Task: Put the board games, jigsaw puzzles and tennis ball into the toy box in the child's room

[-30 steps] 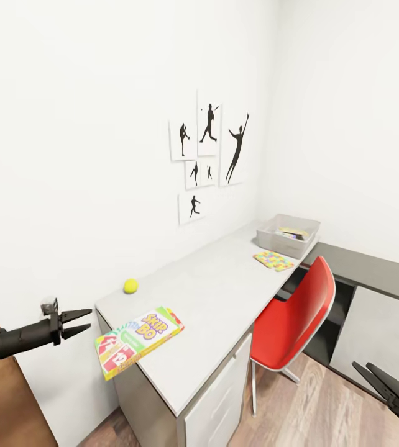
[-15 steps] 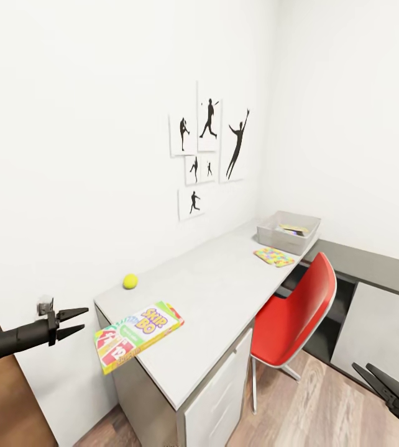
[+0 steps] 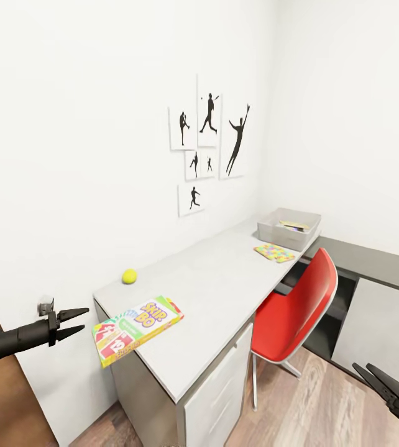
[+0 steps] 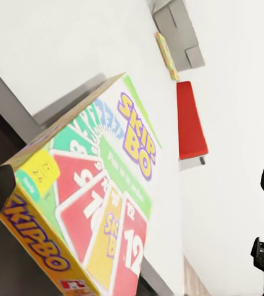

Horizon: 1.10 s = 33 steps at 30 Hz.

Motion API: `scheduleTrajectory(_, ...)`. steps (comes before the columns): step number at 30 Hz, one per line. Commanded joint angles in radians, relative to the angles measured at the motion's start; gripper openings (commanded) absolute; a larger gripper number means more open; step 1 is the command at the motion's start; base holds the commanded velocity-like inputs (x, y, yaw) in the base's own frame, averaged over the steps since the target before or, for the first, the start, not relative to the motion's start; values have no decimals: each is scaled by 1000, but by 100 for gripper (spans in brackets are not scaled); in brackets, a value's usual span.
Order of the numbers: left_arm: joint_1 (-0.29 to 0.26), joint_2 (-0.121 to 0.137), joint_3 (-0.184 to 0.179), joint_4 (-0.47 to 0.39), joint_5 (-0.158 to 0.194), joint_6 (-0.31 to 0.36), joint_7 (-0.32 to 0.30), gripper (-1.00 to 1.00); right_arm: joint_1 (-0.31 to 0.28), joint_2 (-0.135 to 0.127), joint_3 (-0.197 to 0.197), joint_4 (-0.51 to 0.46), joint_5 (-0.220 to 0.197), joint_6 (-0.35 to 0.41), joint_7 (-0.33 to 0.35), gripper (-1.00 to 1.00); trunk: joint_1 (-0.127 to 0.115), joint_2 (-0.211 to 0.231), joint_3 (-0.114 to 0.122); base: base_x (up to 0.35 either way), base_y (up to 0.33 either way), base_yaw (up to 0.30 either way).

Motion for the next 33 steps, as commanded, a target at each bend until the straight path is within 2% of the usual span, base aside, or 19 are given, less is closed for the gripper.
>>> scheduleTrajectory(1, -1, 0, 1, 0, 1, 6, -2, 100, 0, 0, 0, 0, -5, 7, -1, 100, 4, -8, -4, 0, 0, 0)
scheduleTrajectory(17, 1, 7, 2, 1, 1, 7, -2, 100, 0, 0, -2, 0, -5, 7, -1, 100, 65, -120, -54, 0, 0, 0)
scheduleTrajectory(22, 1, 9, 13, 17, 2, 6, -2, 100, 0, -1, -2, 0, -5, 7, -1, 100, 84, -155, -70, 0, 0, 0)
scheduleTrajectory(33, 1, 0, 40, 52, 2, 5, -2, 100, 0, -2, -3, 0, -5, 7, -1, 100, 84, -155, -70, 0, 0, 0)
